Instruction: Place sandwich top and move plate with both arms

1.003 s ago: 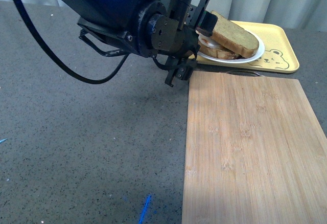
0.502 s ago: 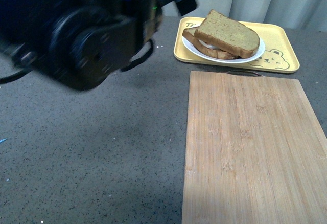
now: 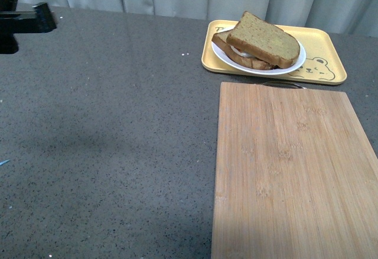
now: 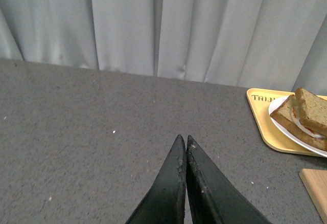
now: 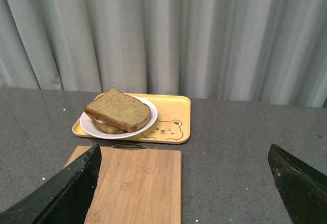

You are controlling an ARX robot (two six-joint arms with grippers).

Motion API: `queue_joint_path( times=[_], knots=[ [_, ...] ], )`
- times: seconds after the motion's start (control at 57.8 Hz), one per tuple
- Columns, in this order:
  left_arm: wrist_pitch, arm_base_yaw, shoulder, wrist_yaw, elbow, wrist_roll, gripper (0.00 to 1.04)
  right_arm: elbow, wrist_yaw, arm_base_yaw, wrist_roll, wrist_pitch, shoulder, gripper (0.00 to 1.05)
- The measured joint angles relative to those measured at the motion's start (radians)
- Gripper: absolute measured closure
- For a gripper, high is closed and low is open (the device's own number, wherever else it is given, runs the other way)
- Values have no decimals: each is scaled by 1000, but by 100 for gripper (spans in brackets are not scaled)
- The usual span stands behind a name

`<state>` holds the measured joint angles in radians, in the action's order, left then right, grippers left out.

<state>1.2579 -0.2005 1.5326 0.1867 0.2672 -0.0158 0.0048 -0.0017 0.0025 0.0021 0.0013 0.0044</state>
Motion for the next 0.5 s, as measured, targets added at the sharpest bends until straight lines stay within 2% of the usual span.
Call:
queue_joint_path(
  times=[0.086,0.502],
  knots=[
    [-108,37,-134,-23,-51,1,101,0,0,0,0,0,0,9],
    [-302,116,-490,-104,-196,7,101,0,0,0,0,0,0,9]
  ],
)
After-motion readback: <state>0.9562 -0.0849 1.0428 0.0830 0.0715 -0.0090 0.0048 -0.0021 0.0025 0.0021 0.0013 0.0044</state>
